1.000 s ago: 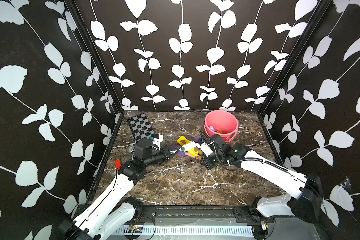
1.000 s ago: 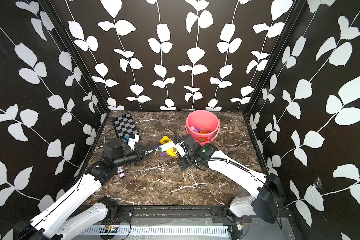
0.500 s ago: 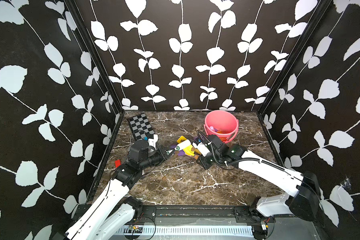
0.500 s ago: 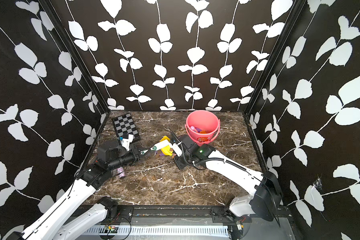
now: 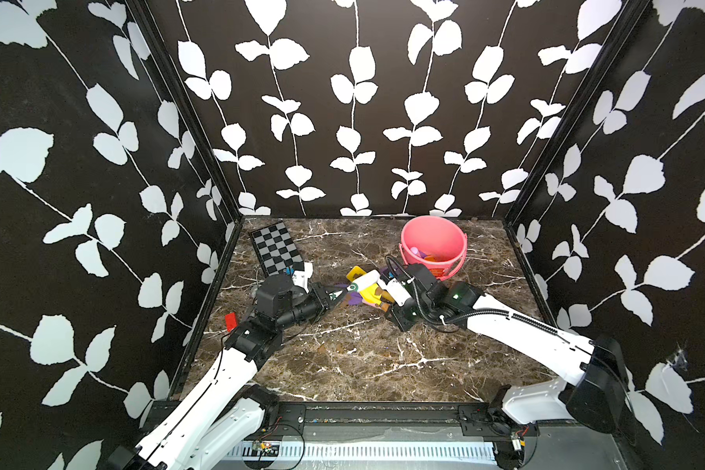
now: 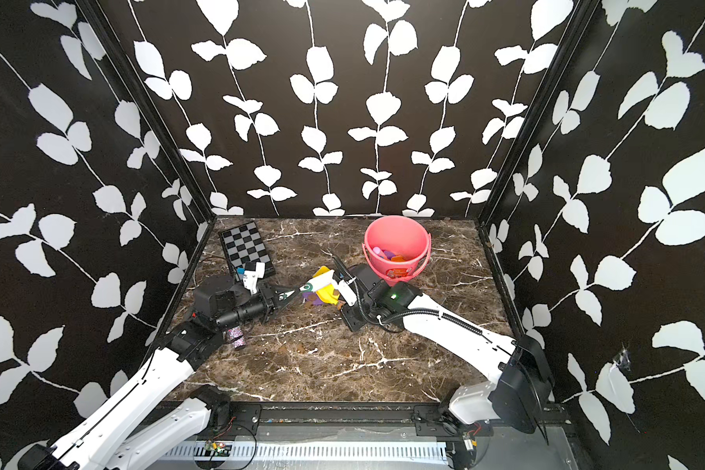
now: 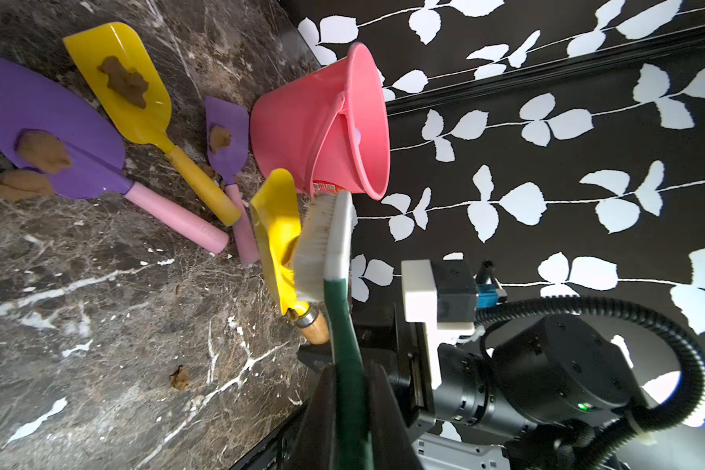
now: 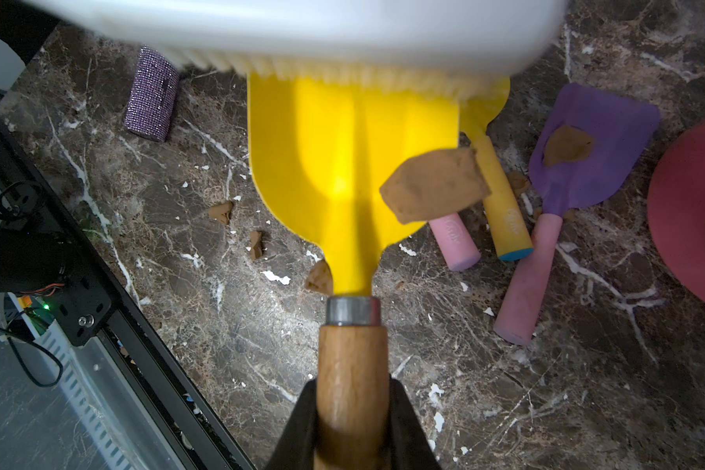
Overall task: Brush the soil off the hand trowel and place it into the bucket
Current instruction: Brush off the soil from the hand trowel.
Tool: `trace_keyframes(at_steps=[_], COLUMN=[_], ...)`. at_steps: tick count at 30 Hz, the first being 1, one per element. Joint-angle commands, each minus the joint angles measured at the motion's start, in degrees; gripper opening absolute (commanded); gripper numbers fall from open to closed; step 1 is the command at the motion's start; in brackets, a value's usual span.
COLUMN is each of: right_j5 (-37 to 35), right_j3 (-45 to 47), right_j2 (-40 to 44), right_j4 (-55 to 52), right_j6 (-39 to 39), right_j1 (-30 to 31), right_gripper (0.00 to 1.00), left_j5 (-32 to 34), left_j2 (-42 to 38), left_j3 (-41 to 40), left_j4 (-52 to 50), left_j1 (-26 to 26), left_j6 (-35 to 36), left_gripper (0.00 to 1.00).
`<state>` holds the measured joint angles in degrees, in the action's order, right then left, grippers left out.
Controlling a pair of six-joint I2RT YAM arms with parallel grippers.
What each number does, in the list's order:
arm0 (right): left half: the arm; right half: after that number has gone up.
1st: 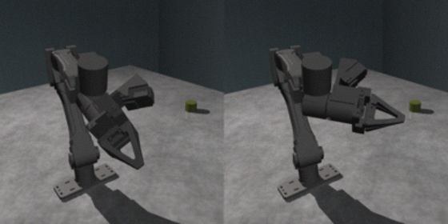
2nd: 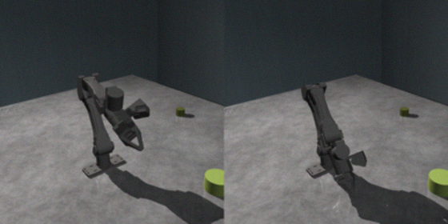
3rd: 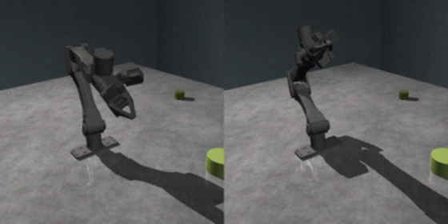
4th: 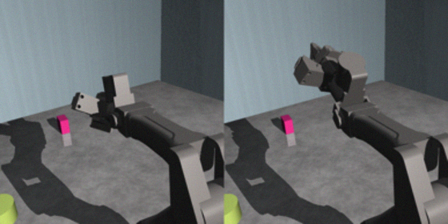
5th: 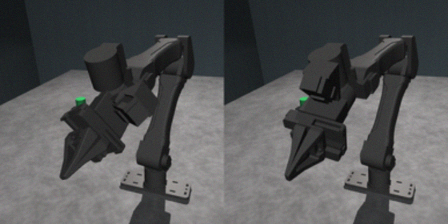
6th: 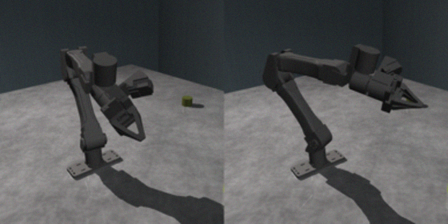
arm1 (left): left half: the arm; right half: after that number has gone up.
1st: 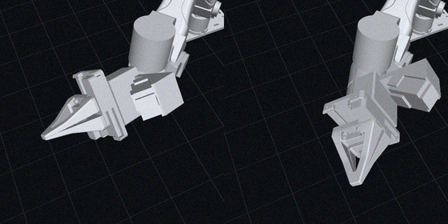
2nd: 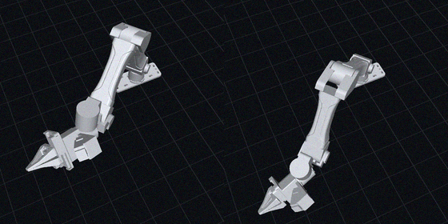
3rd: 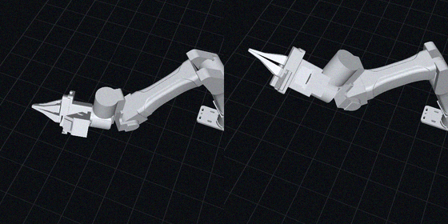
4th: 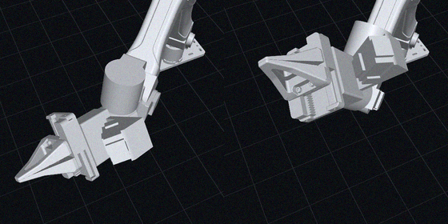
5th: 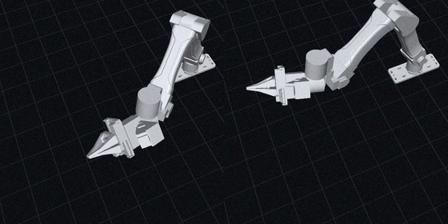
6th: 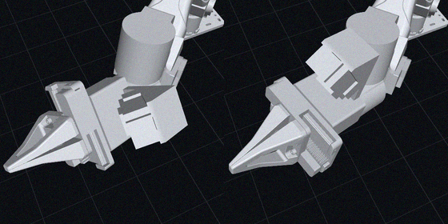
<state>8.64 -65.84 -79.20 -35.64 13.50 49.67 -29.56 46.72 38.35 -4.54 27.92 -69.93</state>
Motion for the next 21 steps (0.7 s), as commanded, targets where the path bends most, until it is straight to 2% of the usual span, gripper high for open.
trace_keyframes(at_steps=[1,8,14,18,21], right_j5=[0.7,1.3,0.7,-0.3,-1.3], right_j3=[-0.4,-0.5,-1.3,-2.2,-2.2], right_j2=[0.4,-0.1,-1.0,-0.8,-0.3], right_j4=[2.5,3.0,2.4,1.2,-0.6], right_j6=[-0.1,0.2,0.0,-0.8,-1.5], right_j1=[0.2,0.3,0.3,0.3,0.3], right_gripper=[0.0,0.0,0.0,0.0,0.0], left_j5=[-2.5,-4.1,-4.5,-4.3,-1.5], left_j2=[0.2,1.9,4.6,5.3,4.4], left_j3=[-2.0,-1.3,-0.8,0.3,0.5], left_j4=[6.8,6.5,5.9,-0.3,-4.2], left_j1=[0.2,0.7,3.5,4.0,3.6], left_j6=[-3.6,-3.3,-2.9,0.4,2.5], left_gripper=[0.0,0.0,0.0,0.0,0.0])
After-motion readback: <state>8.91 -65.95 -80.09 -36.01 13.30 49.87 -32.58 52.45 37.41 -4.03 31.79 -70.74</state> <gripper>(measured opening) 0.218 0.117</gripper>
